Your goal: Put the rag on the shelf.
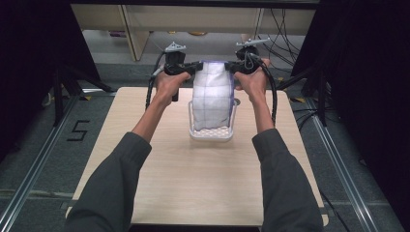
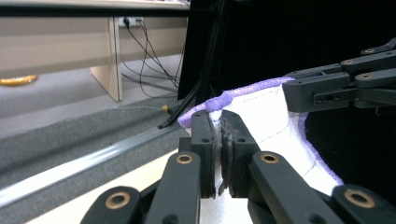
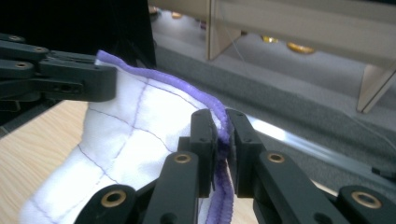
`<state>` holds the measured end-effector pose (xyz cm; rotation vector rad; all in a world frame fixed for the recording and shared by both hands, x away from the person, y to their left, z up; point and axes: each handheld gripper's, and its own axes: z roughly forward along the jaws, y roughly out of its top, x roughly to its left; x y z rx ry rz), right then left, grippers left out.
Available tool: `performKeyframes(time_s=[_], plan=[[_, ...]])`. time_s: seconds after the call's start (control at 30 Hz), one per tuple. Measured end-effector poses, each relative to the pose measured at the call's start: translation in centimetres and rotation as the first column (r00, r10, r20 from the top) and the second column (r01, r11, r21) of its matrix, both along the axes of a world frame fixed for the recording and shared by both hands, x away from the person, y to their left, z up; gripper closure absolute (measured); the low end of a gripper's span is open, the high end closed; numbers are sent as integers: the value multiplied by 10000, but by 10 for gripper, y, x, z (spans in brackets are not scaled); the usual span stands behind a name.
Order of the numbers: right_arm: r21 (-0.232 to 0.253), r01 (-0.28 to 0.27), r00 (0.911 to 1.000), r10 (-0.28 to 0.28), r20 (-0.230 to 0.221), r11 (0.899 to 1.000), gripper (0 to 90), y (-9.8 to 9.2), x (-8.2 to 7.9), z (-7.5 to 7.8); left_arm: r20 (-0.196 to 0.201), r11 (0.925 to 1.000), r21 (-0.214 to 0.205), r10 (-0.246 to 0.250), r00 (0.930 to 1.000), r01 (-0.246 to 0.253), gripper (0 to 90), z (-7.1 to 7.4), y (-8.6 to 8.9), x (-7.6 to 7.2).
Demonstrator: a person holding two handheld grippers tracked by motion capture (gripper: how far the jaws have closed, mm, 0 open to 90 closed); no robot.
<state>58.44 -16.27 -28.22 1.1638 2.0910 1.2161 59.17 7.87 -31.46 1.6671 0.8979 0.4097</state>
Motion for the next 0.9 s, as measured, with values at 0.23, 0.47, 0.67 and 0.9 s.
performKeyframes(time_s=[0.23,0.47,0.67,0.9], plan=[[-32,-1,9990,-1,-445,10000,814,1,7,-21,-602,9999,76,75,9982,-70,835,-21,3,3],[-381,28,9937,-70,-1123,9993,789,5,15,-40,-1042,9988,466,184,9944,-136,819,-35,4,5],[-631,313,9895,-398,-1386,9975,648,3,19,-52,-1459,9985,546,134,9892,-54,723,-45,6,4],[-520,597,9878,-665,-1405,9969,548,-7,13,-42,-1780,9982,601,104,9840,3,574,-43,21,-3]])
